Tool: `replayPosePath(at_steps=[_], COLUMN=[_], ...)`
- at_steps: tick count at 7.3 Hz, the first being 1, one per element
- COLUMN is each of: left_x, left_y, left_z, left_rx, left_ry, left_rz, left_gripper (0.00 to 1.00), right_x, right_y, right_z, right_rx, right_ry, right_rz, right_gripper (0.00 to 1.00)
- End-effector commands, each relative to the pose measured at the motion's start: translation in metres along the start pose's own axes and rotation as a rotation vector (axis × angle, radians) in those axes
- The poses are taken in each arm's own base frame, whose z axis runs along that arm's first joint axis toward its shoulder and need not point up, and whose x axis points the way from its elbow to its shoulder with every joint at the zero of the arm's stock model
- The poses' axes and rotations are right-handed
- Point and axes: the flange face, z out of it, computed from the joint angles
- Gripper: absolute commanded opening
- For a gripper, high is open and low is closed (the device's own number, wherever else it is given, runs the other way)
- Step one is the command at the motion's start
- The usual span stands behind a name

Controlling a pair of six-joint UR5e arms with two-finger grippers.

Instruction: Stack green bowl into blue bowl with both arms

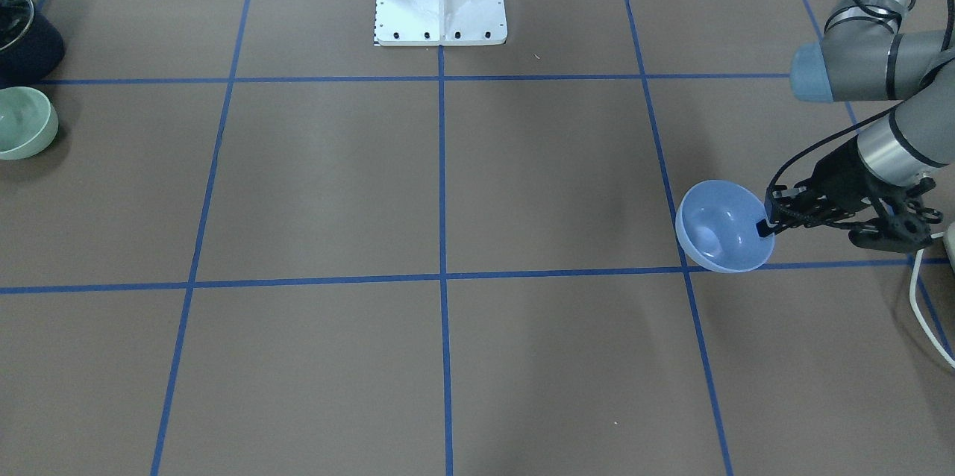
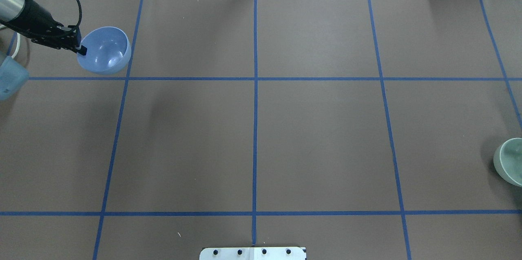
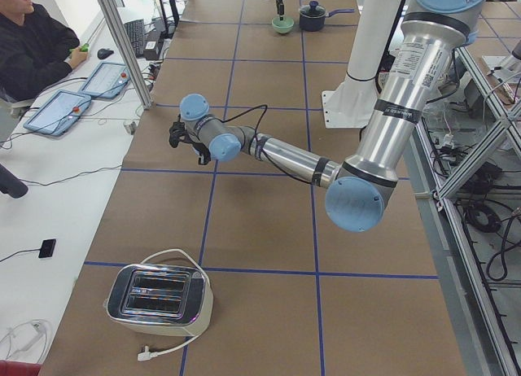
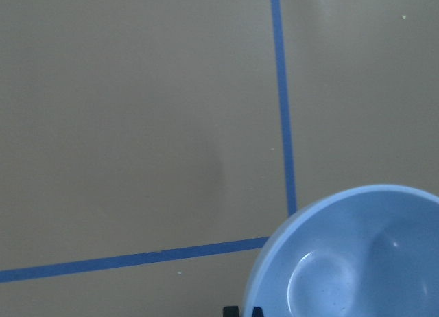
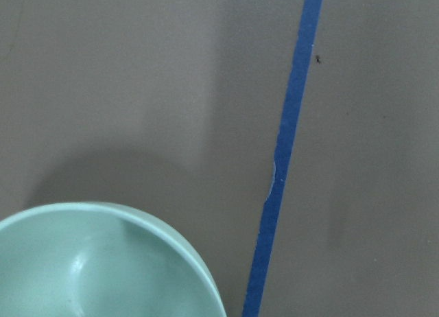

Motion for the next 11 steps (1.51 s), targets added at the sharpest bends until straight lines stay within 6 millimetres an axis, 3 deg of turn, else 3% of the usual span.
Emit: replayPosePath(at_steps=[1,3,4,6,7,8,10,11], left_x=[0.022,0.022,0.022,0.024,0.035,0.061,0.144,0.176], left_y=[0.001,0.001,0.0,-0.001,0.0,0.002,0.016,0.025], left_z=[0.009,0.009,0.009,0.009,0.013,0.022,0.061,0.075], left_rx=[-0.011,-0.01,-0.009,-0.008,-0.011,-0.013,0.001,0.003], left_ry=[0.011,0.01,0.009,0.01,0.013,0.02,0.016,0.02], left_rz=[-0.018,-0.018,-0.019,-0.017,-0.02,-0.052,-0.112,-0.138], left_gripper=[0.0,0.0,0.0,0.0,0.0,0.0,0.0,0.0], right_x=[-0.001,-0.001,-0.001,-0.002,-0.006,-0.016,-0.056,-0.072], right_y=[0.001,0.001,0.0,0.0,-0.002,-0.012,-0.053,-0.079], right_z=[0.003,0.003,0.003,0.003,0.0,-0.005,-0.041,-0.061], right_rx=[-0.003,-0.003,-0.004,-0.004,-0.001,0.01,0.074,0.088], right_ry=[-0.003,-0.003,-0.003,-0.006,-0.025,-0.048,-0.118,-0.131], right_rz=[-0.001,-0.002,-0.005,-0.003,-0.005,-0.004,0.034,0.045], right_gripper=[0.58,0.16,0.04,0.0,0.0,0.0,0.0,0.0])
